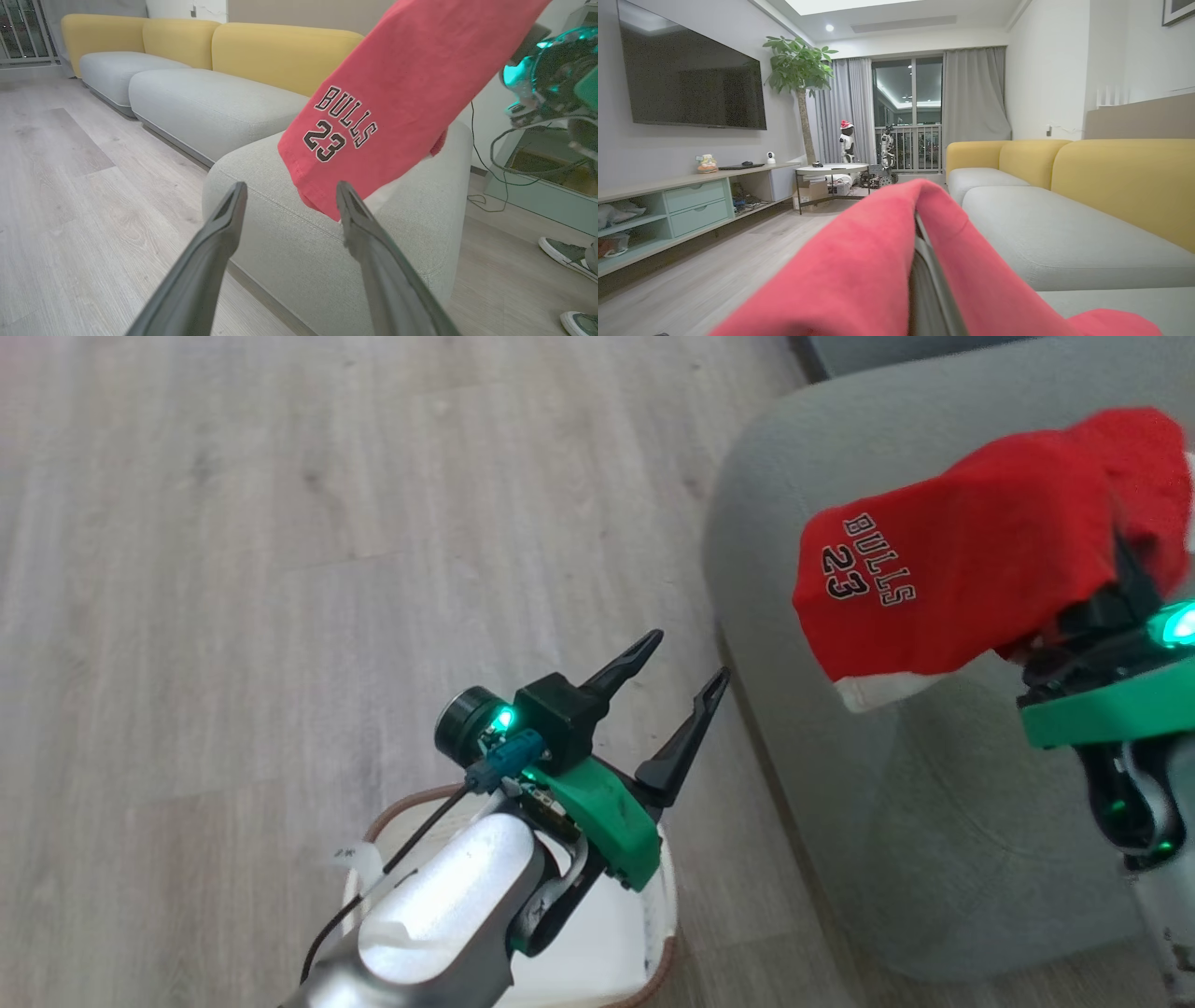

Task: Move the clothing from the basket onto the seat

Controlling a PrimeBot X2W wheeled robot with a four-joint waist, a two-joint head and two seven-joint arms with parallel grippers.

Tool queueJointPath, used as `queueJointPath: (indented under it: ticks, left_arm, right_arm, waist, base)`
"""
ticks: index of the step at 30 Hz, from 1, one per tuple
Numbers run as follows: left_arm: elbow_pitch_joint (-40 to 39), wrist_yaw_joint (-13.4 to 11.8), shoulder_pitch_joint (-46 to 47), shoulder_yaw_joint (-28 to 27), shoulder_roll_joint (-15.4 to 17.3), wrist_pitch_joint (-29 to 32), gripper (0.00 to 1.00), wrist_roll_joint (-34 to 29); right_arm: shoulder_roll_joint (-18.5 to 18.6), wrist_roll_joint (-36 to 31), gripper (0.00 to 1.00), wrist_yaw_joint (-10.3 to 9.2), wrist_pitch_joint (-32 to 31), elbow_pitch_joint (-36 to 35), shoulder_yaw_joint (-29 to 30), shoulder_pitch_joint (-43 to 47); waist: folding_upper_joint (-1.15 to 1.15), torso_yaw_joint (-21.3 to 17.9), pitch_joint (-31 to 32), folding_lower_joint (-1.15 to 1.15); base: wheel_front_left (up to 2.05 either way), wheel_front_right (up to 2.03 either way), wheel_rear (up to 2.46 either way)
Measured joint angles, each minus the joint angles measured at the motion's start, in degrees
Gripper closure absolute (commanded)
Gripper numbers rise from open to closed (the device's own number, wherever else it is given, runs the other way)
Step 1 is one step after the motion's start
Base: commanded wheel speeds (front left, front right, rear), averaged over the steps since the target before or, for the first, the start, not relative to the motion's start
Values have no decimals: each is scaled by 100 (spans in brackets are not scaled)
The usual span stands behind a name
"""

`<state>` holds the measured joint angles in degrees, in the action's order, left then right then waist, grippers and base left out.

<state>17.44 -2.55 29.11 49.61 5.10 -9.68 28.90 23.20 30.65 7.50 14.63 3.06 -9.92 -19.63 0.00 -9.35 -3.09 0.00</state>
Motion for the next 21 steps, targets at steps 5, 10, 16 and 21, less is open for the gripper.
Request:
queueJointPath:
  ticks: [5,10,16,21]
  left_arm:
    - [138,-8,5,2,-4,-42,0,0]
    - [226,-52,55,10,-15,-101,0,-2]
    - [391,-56,160,7,-20,-157,0,-2]
    - [523,-99,220,1,-22,-210,0,-2]
  right_arm:
    - [68,-3,100,0,0,-290,168,219]
    - [86,-43,100,0,0,-564,322,526]
    - [57,-42,100,0,0,-762,568,774]
    - [27,-42,100,0,0,-834,612,818]
  waist:
    - [0,-328,-45,0]
    - [0,-652,-97,0]
    - [0,-1131,-207,0]
    - [0,-1483,-267,0]
  base:
    - [0,0,0]
    - [0,0,0]
    - [0,0,0]
    - [0,0,0]
